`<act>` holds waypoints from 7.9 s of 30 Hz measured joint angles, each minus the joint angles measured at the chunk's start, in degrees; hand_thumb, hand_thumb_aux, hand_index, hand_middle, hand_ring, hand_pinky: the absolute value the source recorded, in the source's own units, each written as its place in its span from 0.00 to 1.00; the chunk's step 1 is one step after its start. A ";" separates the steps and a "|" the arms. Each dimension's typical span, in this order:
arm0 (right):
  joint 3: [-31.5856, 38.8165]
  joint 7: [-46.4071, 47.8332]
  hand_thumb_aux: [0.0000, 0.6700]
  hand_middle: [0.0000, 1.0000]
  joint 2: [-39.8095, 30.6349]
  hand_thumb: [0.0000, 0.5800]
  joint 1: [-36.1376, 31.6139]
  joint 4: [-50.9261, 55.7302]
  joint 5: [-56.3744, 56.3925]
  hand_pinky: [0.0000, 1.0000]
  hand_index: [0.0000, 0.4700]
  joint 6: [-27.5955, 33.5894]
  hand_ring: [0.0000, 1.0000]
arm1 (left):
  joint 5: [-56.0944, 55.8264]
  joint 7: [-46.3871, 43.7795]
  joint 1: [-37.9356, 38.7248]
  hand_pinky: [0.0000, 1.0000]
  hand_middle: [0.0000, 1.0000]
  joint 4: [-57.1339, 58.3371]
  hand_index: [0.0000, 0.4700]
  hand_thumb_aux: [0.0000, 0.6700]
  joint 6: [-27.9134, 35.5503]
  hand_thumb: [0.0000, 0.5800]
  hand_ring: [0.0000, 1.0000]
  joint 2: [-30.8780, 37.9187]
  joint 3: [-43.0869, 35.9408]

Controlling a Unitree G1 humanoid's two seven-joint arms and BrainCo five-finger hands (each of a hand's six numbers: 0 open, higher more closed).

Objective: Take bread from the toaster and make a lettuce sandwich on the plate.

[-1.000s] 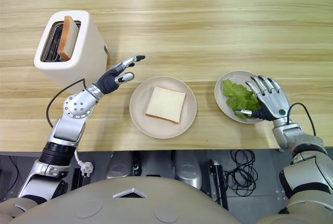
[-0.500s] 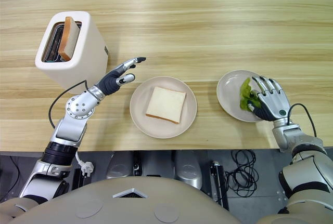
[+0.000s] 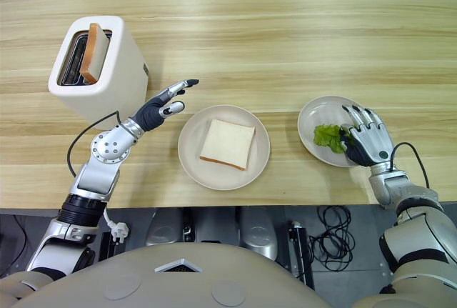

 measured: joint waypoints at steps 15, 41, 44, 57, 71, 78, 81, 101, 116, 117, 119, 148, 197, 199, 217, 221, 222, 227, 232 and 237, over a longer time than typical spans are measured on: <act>0.46 -3.56 1.00 0.00 -1.75 1.00 -5.73 -8.09 -0.10 0.00 0.98 -5.96 0.00 | 0.05 1.40 -0.92 0.00 0.00 2.04 0.00 0.00 -1.39 0.00 0.00 -0.64 -0.04; -1.77 5.95 0.00 0.00 -3.57 0.00 1.62 2.43 5.58 0.00 0.00 1.47 0.00 | 1.05 1.81 -1.24 0.00 0.00 3.97 0.00 0.00 -1.73 0.00 0.00 -2.04 -0.18; -1.62 6.23 0.00 0.00 -3.57 0.00 1.73 2.41 5.55 0.00 0.00 2.22 0.00 | 0.98 1.28 -1.14 0.00 0.00 3.96 0.00 0.00 -1.74 0.00 0.00 -2.06 -0.20; -0.92 9.27 1.00 0.00 -3.08 1.00 1.77 2.34 5.53 0.00 0.98 3.00 0.00 | 1.01 1.22 -0.95 0.00 0.00 3.97 0.00 0.00 -1.74 0.00 0.00 -2.07 -0.31; -0.62 7.53 1.00 0.05 -2.44 1.00 -0.76 1.39 5.42 0.05 0.98 0.53 0.05 | 1.02 1.50 -0.96 0.00 0.00 4.95 0.00 0.00 -1.98 0.00 0.00 -2.06 -0.28; -0.68 3.80 1.00 1.00 -2.45 1.00 -5.84 -3.59 5.26 1.00 0.98 -5.42 1.00 | 1.03 1.65 -1.19 0.00 0.00 6.21 0.00 0.00 -2.71 0.00 0.00 -2.05 -0.09; -0.68 2.84 1.00 1.00 -2.38 1.00 -8.06 -9.09 4.39 1.00 0.98 -8.09 1.00 | 1.03 1.88 -1.33 0.00 0.00 6.63 0.00 0.00 -3.15 0.00 0.00 -2.05 -0.02; 0.93 19.68 1.00 1.00 7.06 1.00 -8.95 -35.74 2.44 1.00 0.98 -19.74 1.00 | -0.83 3.72 -3.29 0.00 0.00 10.42 0.00 0.00 -4.18 0.00 0.00 -1.67 2.90; -0.04 43.77 1.00 1.00 11.76 1.00 -5.75 -38.53 17.26 1.00 0.98 -26.07 1.00 | -1.13 4.77 -3.52 0.00 0.00 14.09 0.00 0.00 -5.78 0.00 0.00 -1.81 2.89; -0.05 45.20 1.00 1.00 11.96 1.00 -5.51 -38.26 17.48 1.00 0.98 -26.07 1.00 | -1.13 4.79 -3.51 0.00 0.00 14.26 0.00 0.00 -5.81 0.00 0.00 -1.86 2.85; -0.06 47.17 1.00 1.00 12.24 1.00 -5.20 -37.50 17.42 1.00 0.98 -25.82 1.00 | -1.13 4.80 -3.51 0.00 0.00 14.50 0.00 0.00 -5.86 0.00 0.00 -1.96 2.78; -1.86 37.33 0.00 0.73 13.78 0.00 -7.51 -29.96 5.36 0.73 0.00 -16.10 0.73 | -1.06 4.69 -3.28 0.00 0.00 15.67 0.00 0.00 -6.03 0.00 0.00 -2.05 2.16; -14.73 25.09 0.00 0.00 14.67 0.00 -4.38 -29.68 11.20 0.00 0.00 -14.04 0.00 | 33.14 31.95 -3.81 0.00 0.00 8.59 0.00 0.00 10.62 0.00 0.00 12.02 13.72; -14.75 25.09 0.00 0.00 14.69 0.00 -4.35 -29.66 11.21 0.00 0.00 -14.04 0.00 | 32.94 31.33 -3.94 0.00 0.00 9.35 0.00 0.00 11.23 0.00 0.00 12.02 13.08; -14.84 25.08 0.00 0.00 15.08 0.00 -3.10 -29.60 11.22 0.00 0.00 -13.88 0.00 | 30.34 33.96 -7.85 0.00 0.00 11.66 0.98 1.00 10.02 1.00 0.00 12.51 9.95; -14.83 25.02 0.00 0.00 15.49 0.00 -3.09 -29.59 11.20 0.00 0.00 -13.64 0.00 | 30.09 34.39 -8.33 0.93 0.93 11.62 0.98 1.00 9.64 1.00 0.93 12.53 9.56; -14.83 24.98 0.00 0.00 15.64 0.00 -3.09 -29.57 11.20 0.00 0.00 -13.54 0.00 | 29.77 34.72 -8.32 0.93 0.93 11.44 0.98 1.00 9.45 1.00 0.93 12.55 9.58; -14.83 24.58 0.00 0.00 15.70 0.00 -3.10 -29.47 11.18 0.00 0.00 -13.13 0.00 | 28.47 35.23 -8.59 1.00 1.00 7.60 0.98 1.00 8.65 1.00 1.00 13.83 10.84; -14.83 24.24 0.00 0.00 15.74 0.00 -3.38 -29.23 11.15 0.00 0.00 -12.91 0.00 | 27.82 34.75 -11.12 1.00 1.00 -1.33 0.98 1.00 7.73 1.00 1.00 15.97 14.02; -15.51 22.71 0.00 0.00 14.89 0.00 -3.57 -29.71 11.19 0.00 0.00 -13.44 0.00 | 21.90 29.23 -12.82 1.00 1.00 -12.07 0.98 1.00 5.12 1.00 1.00 15.32 14.23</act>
